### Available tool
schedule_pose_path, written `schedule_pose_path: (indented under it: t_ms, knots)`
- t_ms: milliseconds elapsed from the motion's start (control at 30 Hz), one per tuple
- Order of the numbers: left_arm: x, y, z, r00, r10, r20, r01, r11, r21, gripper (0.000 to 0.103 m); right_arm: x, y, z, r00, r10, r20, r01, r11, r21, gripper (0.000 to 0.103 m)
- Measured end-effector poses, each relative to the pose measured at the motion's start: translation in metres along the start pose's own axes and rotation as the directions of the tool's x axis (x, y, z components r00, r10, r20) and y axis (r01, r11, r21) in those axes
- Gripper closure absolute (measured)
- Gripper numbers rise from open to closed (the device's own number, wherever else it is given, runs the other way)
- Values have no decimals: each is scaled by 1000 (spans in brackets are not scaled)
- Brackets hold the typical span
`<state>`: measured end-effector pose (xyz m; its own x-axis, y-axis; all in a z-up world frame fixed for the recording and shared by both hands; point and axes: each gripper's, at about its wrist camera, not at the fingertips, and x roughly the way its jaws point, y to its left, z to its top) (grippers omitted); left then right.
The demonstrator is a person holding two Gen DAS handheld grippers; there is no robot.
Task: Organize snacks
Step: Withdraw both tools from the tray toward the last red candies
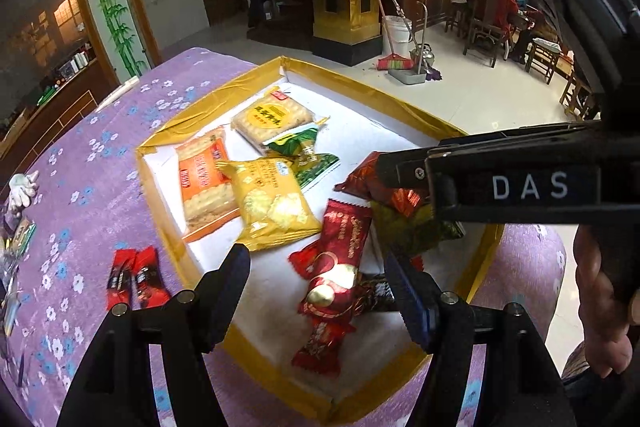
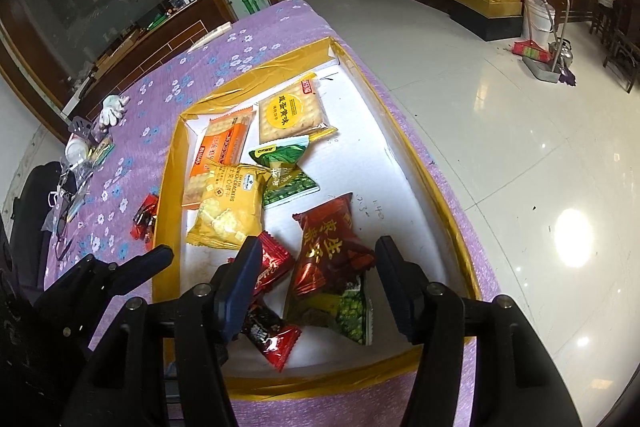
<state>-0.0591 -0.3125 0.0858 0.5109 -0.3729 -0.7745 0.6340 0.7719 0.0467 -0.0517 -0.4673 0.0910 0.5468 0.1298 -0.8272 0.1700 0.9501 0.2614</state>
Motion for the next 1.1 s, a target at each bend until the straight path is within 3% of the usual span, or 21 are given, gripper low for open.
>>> schedule_pose_path:
  t_ms: [667,833,933,1100]
  knots:
    - [-38,85,-47,998,55,10,-53,982,-181,30,19,84,-18,997,48,-54,-53,995,-85,45]
    - [-44,128,-65,998,61,-14,-62,956,-288,30,23,110,-21,997,58,-53,-64,990,-128,45]
    - [-46,163,-74,997,68,-24,-72,926,-370,30,23,121,-24,997,58,-46,-64,985,-159,45]
    - [-28,207,-67,998,29,-55,-51,891,-451,31,19,125,-28,998,46,-36,-51,983,-177,45]
